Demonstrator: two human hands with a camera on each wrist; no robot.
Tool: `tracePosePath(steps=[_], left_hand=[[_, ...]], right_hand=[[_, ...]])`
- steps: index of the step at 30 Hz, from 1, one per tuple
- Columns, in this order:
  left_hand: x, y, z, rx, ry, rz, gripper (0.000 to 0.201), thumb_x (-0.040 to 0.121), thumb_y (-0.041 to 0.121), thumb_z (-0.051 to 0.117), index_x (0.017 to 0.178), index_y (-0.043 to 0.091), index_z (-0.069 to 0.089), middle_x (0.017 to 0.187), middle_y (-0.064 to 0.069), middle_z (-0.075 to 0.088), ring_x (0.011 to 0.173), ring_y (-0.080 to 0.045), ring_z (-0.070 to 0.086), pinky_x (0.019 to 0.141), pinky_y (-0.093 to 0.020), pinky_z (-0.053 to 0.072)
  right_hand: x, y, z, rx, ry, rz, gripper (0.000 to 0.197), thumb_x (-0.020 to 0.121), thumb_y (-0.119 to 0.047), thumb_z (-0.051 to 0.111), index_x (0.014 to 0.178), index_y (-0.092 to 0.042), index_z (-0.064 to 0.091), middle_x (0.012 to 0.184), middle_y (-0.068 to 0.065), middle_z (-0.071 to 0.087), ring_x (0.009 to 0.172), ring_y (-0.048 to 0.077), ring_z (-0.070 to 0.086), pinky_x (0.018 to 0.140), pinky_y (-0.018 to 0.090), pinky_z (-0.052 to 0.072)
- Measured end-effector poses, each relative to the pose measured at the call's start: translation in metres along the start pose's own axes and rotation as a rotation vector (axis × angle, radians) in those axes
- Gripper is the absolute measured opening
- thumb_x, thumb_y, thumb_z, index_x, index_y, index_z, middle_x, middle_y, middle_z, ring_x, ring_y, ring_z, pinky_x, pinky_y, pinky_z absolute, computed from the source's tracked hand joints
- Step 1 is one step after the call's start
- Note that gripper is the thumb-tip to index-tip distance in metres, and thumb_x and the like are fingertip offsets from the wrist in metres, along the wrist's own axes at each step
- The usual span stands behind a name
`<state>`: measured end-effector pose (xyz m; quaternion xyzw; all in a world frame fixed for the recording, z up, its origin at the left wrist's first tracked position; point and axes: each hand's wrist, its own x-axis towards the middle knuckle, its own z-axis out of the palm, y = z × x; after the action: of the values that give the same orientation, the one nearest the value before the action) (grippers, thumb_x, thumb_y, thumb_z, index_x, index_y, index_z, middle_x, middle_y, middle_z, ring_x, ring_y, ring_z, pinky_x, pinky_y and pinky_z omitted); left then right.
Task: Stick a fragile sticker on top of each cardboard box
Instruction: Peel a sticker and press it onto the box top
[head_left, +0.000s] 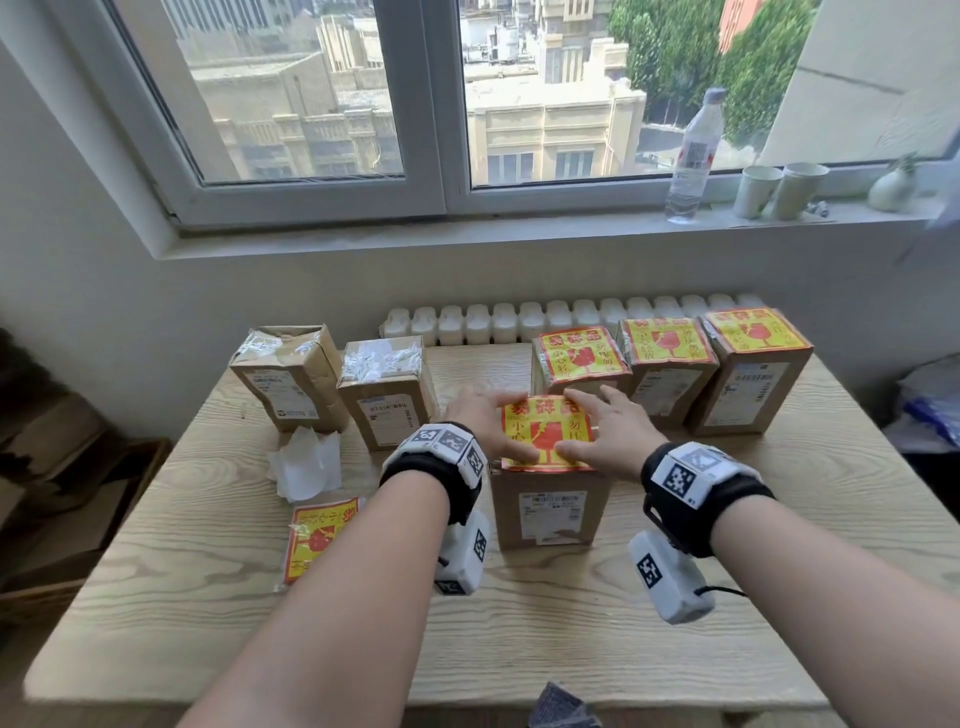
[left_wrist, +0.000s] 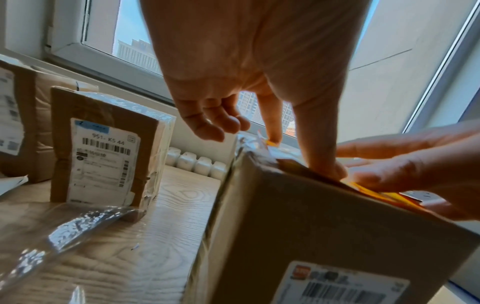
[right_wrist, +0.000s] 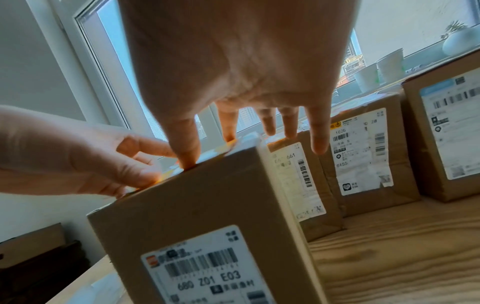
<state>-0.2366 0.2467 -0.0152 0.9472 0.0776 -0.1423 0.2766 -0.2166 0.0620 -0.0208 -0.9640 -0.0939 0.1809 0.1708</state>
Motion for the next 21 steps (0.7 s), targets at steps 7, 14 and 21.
tracePosePath(steps=[7,14,21], left_hand=[[-0.009,-0.023,-0.01,-0.204,-0.037,-0.144,0.095,0.061,0.041,0.087,0.143,0.037,0.039,0.137,-0.004,0.052,0.121,-0.022,0.053,0.102,-0.042,0.046],[-0.016,-0.011,-0.005,-0.497,-0.106,-0.22,0.053,0.085,0.023,0.07,0.134,0.018,0.052,0.121,-0.009,0.065,0.105,-0.021,0.066,0.075,-0.033,0.059],[-0.024,-0.015,-0.018,-0.65,0.023,-0.27,0.023,0.086,0.015,0.069,0.106,0.016,0.06,0.103,-0.005,0.068,0.096,-0.021,0.068,0.077,-0.037,0.06]], right_hand=[[-0.012,0.009,-0.01,0.141,-0.014,0.008,0.083,0.087,-0.045,0.063,0.152,-0.032,0.014,0.148,0.008,0.039,0.126,0.024,0.049,0.091,0.03,0.043],[-0.014,0.011,-0.003,0.417,-0.036,0.22,0.047,0.087,-0.045,0.064,0.116,-0.011,0.051,0.097,0.004,0.063,0.084,0.022,0.068,0.07,0.041,0.061],[-0.007,-0.01,-0.009,0.49,-0.002,0.107,0.055,0.086,-0.039,0.065,0.13,-0.012,0.047,0.113,0.006,0.061,0.089,0.021,0.067,0.075,0.038,0.06]])
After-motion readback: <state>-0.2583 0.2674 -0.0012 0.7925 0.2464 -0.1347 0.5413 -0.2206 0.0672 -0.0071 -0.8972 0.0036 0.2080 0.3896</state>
